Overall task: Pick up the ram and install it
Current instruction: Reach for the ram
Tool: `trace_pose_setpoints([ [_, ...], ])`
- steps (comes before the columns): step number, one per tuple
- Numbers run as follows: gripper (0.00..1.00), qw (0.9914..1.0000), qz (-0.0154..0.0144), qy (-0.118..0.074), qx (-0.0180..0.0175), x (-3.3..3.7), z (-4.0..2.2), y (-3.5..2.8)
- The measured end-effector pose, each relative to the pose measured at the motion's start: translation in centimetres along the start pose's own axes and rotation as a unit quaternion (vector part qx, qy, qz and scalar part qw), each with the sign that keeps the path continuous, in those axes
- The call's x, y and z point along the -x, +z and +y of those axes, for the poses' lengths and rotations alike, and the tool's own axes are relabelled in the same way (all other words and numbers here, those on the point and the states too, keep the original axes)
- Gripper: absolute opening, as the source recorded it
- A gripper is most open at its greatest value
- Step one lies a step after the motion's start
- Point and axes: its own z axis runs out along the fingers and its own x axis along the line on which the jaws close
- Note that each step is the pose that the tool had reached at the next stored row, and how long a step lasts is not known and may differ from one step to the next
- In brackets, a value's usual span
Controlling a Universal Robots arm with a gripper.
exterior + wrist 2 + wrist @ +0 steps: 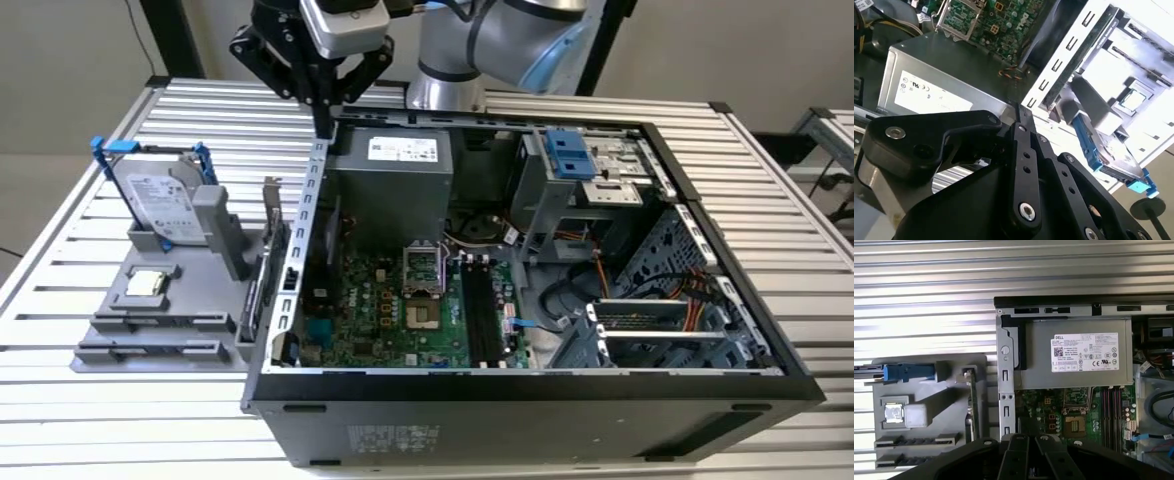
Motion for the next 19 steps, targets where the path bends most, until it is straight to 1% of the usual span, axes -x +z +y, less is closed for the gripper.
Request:
trace_pose_setpoints([
  [11, 0.00, 1.00000, 0.0001, -0.002, 0.0000, -2.30, -0.14, -0.05],
  [19, 0.00, 0.99999, 0.0002, -0.004, 0.0001, -4.18, -0.26, -0.09],
])
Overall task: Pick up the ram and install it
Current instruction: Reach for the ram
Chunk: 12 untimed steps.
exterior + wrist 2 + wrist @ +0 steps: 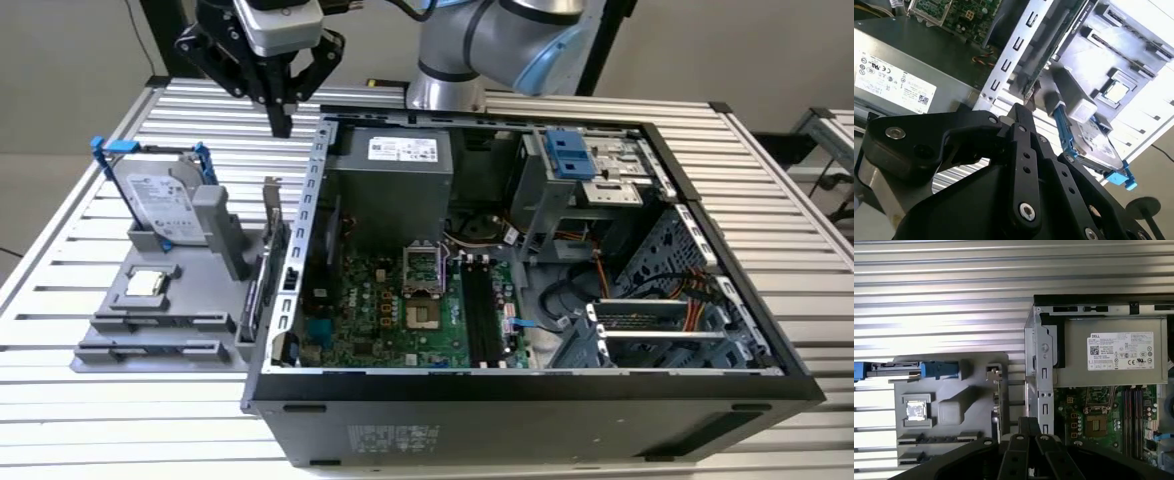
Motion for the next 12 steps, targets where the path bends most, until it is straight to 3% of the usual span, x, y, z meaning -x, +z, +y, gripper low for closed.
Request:
trace_pose_setpoints([
  [12, 0.00, 1.00000, 0.0001, -0.003, 0.0001, -2.98, -0.16, -0.06],
])
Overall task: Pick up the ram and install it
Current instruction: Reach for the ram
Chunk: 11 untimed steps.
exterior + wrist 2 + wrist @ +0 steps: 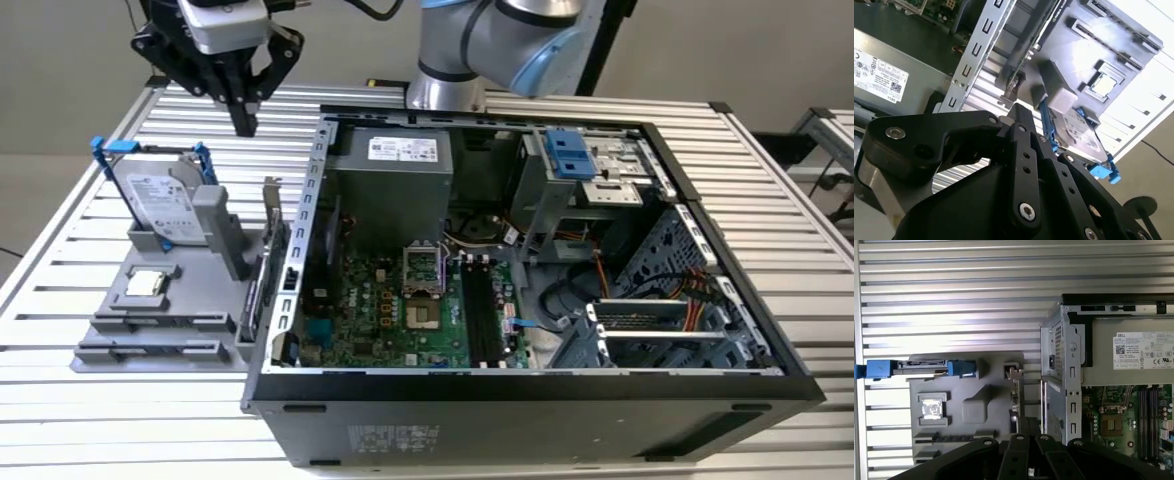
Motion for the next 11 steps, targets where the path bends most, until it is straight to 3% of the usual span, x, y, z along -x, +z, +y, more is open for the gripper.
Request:
trace_pose_setpoints([
  [11, 0.00, 1.00000, 0.0001, -0.003, 0.0000, -2.75, -0.13, -0.06],
])
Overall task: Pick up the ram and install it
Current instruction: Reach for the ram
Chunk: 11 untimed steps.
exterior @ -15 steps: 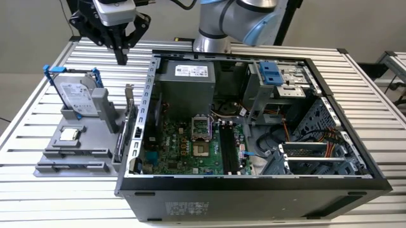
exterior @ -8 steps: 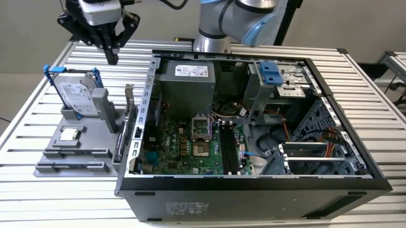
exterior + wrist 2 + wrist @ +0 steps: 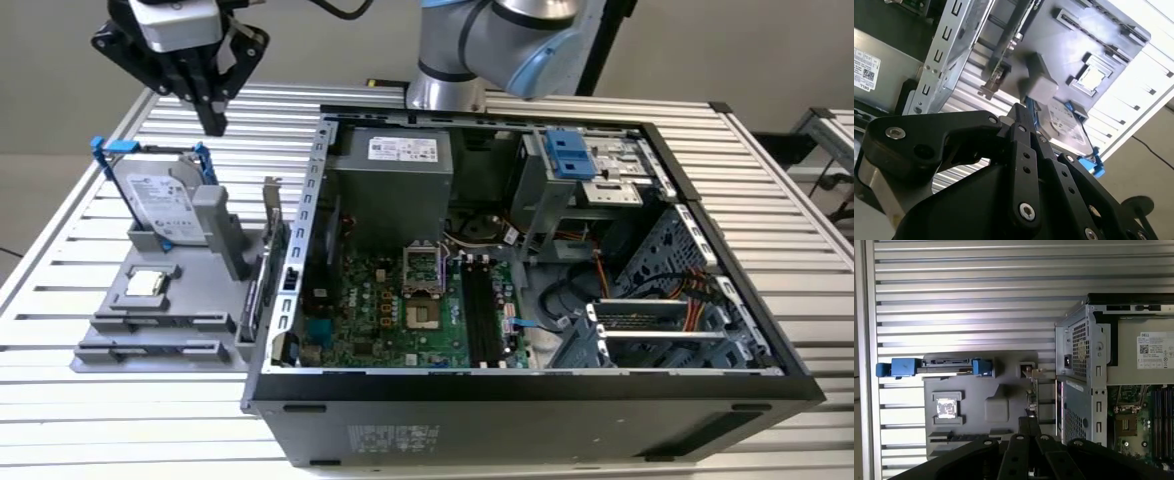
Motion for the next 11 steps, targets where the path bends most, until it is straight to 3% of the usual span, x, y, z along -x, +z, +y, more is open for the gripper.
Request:
trace_pose_setpoints([
  [11, 0.00, 1.00000, 0.0001, -0.003, 0.0001, -2.75, -0.12, -0.05],
])
